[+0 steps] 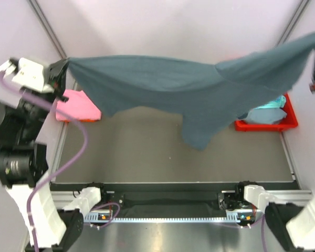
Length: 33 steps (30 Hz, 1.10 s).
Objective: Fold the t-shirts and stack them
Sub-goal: Flatten the tshirt out
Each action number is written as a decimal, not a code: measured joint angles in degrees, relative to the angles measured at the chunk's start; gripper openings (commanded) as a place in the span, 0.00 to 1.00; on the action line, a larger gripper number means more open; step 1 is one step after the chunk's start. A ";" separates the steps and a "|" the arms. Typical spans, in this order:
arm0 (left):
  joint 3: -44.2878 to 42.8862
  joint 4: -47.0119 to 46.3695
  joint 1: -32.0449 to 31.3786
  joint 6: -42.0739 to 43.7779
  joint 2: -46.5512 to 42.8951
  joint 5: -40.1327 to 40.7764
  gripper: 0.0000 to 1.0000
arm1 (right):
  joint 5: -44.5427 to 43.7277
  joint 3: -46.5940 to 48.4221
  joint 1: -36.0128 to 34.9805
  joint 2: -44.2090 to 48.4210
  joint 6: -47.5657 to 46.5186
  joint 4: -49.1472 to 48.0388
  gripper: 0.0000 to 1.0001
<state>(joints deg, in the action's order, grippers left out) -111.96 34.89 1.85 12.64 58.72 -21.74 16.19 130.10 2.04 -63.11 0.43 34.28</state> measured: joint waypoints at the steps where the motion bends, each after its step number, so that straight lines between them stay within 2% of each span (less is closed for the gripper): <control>1: 0.00 0.07 0.00 0.20 -1.27 -0.09 0.00 | -0.02 -0.02 0.00 1.62 -0.44 0.20 0.00; 9: -2.51 0.85 0.07 1.33 -9.38 -0.59 0.00 | -0.17 -0.09 0.13 13.97 -1.75 0.57 0.00; 14: -5.27 1.84 1.01 2.32 -9.46 -0.96 0.00 | -0.76 2.36 0.46 14.01 -1.92 1.36 0.00; 20: -4.44 1.46 1.44 2.97 -9.01 -0.94 0.00 | -1.18 3.39 0.50 11.45 -1.79 0.31 0.00; 24: 2.36 -1.03 1.46 3.41 -8.79 -0.90 0.00 | -1.03 -2.36 0.52 10.19 -1.57 -4.35 0.00; 29: 16.20 -4.98 1.46 3.78 -5.66 -1.14 0.00 | 0.44 -16.81 0.57 7.23 -1.38 -11.65 0.00; 33: 26.56 -8.11 1.46 3.85 -0.04 -1.40 0.00 | 2.82 -27.85 0.61 -0.35 -1.77 -15.43 0.00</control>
<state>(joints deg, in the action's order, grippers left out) -85.41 26.79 3.31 16.49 58.67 -23.14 19.00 102.26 2.66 -63.46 -1.34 18.85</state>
